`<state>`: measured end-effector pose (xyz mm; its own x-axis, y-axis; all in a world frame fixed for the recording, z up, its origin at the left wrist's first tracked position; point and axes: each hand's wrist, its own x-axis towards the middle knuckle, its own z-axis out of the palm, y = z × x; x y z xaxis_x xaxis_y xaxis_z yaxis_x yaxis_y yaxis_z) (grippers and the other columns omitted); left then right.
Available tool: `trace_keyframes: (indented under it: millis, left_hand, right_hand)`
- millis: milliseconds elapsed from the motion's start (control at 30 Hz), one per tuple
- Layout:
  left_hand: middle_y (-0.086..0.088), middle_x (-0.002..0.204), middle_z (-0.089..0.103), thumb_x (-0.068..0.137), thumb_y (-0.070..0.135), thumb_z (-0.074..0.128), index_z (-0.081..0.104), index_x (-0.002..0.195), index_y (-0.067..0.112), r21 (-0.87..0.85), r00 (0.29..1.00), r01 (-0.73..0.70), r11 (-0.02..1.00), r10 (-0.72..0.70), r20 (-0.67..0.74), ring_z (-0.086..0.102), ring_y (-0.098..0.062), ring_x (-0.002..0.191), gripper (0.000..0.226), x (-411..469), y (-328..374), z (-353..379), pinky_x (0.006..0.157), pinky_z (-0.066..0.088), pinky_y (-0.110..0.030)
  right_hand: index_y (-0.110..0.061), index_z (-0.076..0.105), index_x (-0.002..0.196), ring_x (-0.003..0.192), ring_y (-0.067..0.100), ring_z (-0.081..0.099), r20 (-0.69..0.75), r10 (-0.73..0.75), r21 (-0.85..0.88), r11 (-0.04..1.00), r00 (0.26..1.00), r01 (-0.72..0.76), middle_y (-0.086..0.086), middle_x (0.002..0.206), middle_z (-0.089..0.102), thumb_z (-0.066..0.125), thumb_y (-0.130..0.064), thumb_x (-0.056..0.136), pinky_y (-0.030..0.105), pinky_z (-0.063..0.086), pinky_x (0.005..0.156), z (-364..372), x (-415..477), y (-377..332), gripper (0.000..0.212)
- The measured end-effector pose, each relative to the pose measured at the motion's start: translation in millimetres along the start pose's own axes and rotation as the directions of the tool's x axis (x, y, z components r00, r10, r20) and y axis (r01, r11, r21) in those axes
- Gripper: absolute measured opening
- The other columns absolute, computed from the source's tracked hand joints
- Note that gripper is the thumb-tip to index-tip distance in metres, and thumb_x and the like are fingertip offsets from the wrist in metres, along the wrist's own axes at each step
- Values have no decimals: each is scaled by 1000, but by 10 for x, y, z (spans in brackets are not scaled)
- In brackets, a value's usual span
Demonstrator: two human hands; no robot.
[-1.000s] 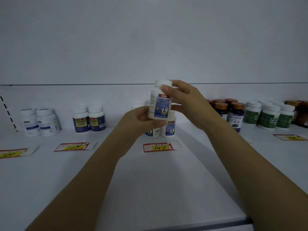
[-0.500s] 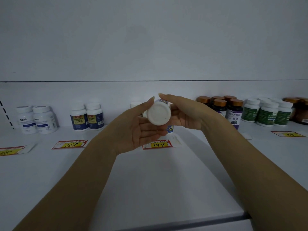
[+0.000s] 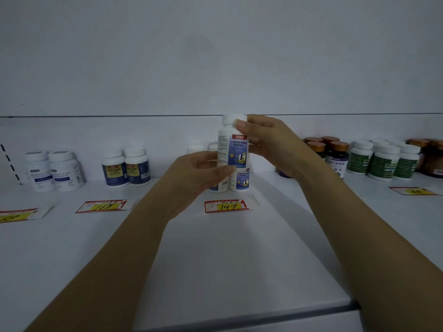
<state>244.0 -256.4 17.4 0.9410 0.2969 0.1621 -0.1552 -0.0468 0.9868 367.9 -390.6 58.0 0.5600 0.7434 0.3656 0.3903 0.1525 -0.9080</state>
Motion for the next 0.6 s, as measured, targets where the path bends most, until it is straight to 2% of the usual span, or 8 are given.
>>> trace_keyframes:
  millis: [67,133,233,333,467,533,600]
  left_hand:
    - [7,97,74,65,19,74,66,103,24,134,998,-61,989,65,-25,70,-7,88,39,-12,-5,24,74,56,-19]
    - [10,95,73,70,12,76,64,102,25,214,992,-100,972,115,-55,70,-3,83,36,-6,-30,46,69,55,-15]
    - [16,88,69,72,7,76,62,96,25,264,984,-130,956,156,-82,68,4,74,33,7,-74,61,60,52,-9]
    - [17,86,66,74,7,75,59,95,25,307,983,-132,943,163,-79,66,9,68,32,12,-101,62,55,48,-6]
    - [13,95,66,75,13,75,58,99,27,388,985,-125,913,161,-62,65,4,75,33,21,-135,69,60,50,-6]
    - [11,100,65,76,17,75,58,104,26,421,984,-124,898,165,-62,64,3,81,34,34,-152,68,66,51,-7]
    - [11,104,65,77,20,75,57,107,26,436,981,-114,893,170,-93,64,0,88,36,38,-171,53,77,53,-15]
  right_hand:
    - [-13,64,112,99,18,68,-17,-38,-36,999,999,37,8,109,69,56,-24,93,29,55,88,14,-8,9,23]
    - [-14,63,117,101,18,67,-38,-67,-102,993,997,62,12,115,66,58,-24,93,28,56,87,34,-7,24,26]
    - [-16,61,120,100,14,67,-39,-78,-202,977,996,69,4,113,66,61,-27,92,26,56,85,64,-10,39,30]
    - [-21,60,121,103,13,65,-20,-59,-263,963,998,52,1,115,65,61,-30,91,30,55,90,66,-3,41,31]
    - [-26,65,115,104,11,63,-65,-73,-409,912,995,40,-8,113,66,62,-46,87,37,52,95,60,27,20,34]
    - [-25,69,109,97,10,66,-63,-70,-470,882,996,32,-11,106,69,61,-48,86,38,53,93,64,53,-14,34]
    - [-22,70,105,92,11,68,-49,-55,-503,864,997,23,-8,101,71,61,-46,88,39,54,91,53,106,-96,31]
